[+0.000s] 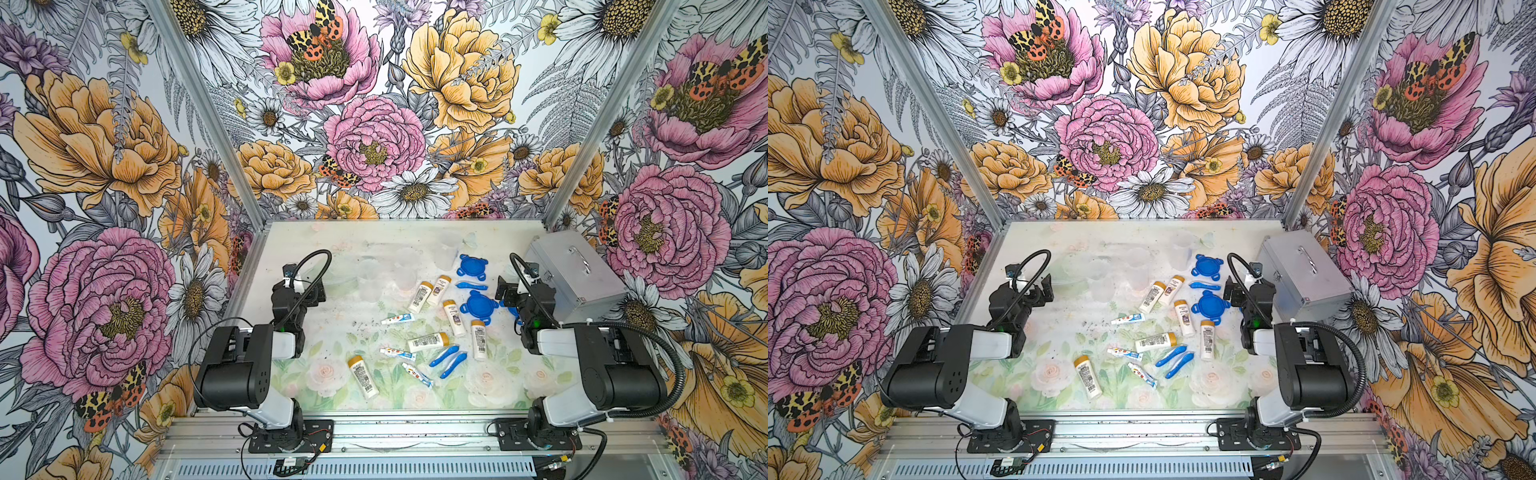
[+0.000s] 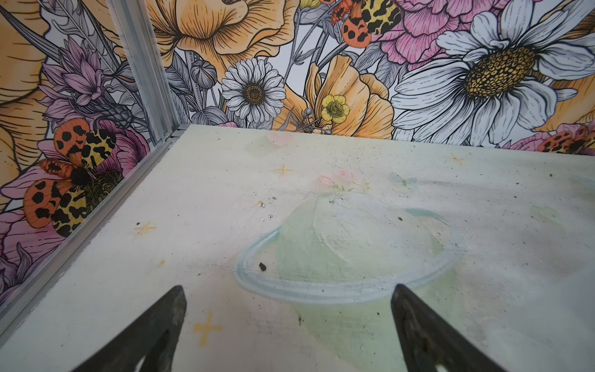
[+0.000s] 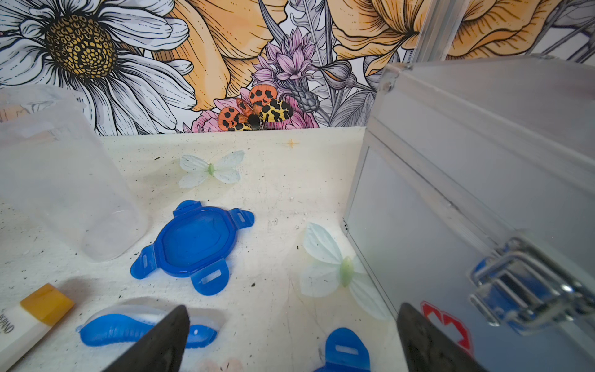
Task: Pack away toiletry kits
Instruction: Pick up the toiletry item from the center of the board.
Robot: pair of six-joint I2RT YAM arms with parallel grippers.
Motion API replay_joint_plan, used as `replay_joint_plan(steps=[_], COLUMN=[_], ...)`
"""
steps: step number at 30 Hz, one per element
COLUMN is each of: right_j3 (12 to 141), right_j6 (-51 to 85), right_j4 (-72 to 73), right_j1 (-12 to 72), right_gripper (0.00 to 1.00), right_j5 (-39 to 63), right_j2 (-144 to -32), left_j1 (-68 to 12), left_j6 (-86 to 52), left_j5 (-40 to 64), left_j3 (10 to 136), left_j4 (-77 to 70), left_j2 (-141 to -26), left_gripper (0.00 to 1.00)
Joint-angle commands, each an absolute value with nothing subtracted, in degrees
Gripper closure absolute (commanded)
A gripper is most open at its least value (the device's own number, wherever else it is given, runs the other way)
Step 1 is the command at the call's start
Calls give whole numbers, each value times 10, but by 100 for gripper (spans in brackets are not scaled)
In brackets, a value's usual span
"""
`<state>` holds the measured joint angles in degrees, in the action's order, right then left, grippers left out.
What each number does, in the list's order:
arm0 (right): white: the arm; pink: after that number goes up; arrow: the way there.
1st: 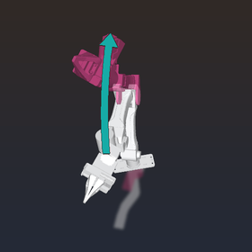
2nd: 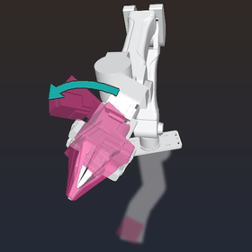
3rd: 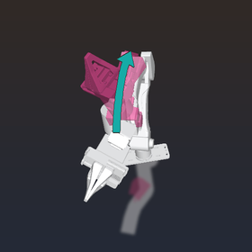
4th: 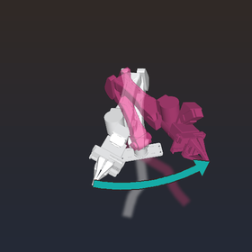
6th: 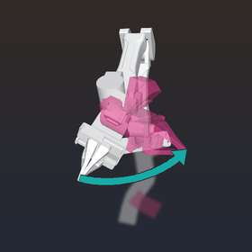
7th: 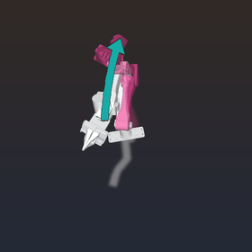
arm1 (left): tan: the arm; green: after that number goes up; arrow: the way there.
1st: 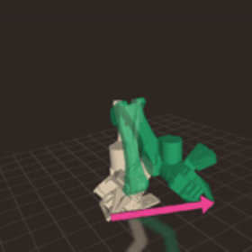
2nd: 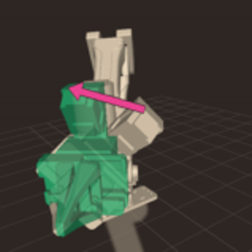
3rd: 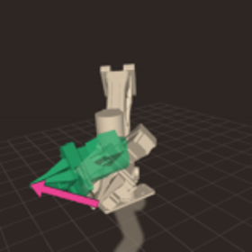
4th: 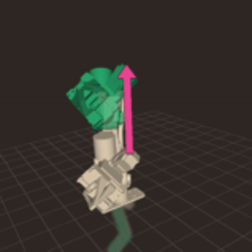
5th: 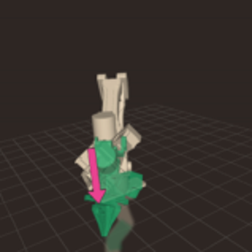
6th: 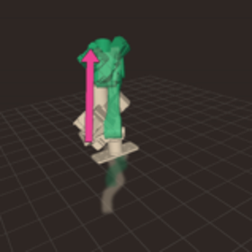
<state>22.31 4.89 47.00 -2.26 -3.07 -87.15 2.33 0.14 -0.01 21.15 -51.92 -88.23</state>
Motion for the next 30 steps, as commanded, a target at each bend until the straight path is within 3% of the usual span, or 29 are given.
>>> replay_joint_plan(steps=[1, 5, 7, 13, 16, 22, 30], right_j3=[224, 238, 256, 300, 333, 345, 389], right_j6=[59, 58, 60, 85, 125, 191, 215], right_j4=[489, 407, 334, 76, -84, -260, -289], right_j1=[-19, -14, -5, 55, 86, 196, 364], right_gripper=[0, 0, 0, 0, 1, 0, 0], right_j5=[-62, -79, -95, -122, -96, -68, -102], right_j2=[-870, -802, -757, -604, -546, -463, -583], left_j1=[21, -11, -44, -155, -206, -306, -428], left_j6=[-2, 22, -10, -121, -192, -287, -330], left_j5=[-12, -65, -184, -276, -223, -95, -63], left_j3=[245, 301, 352, 506, 540, 532, 530], left_j4=[-448, -263, -138, 198, 308, 384, 381], left_j2=[-841, -736, -688, -603, -583, -589, -645], left_gripper=[2, 1, 1, 2, 1, 1, 1])
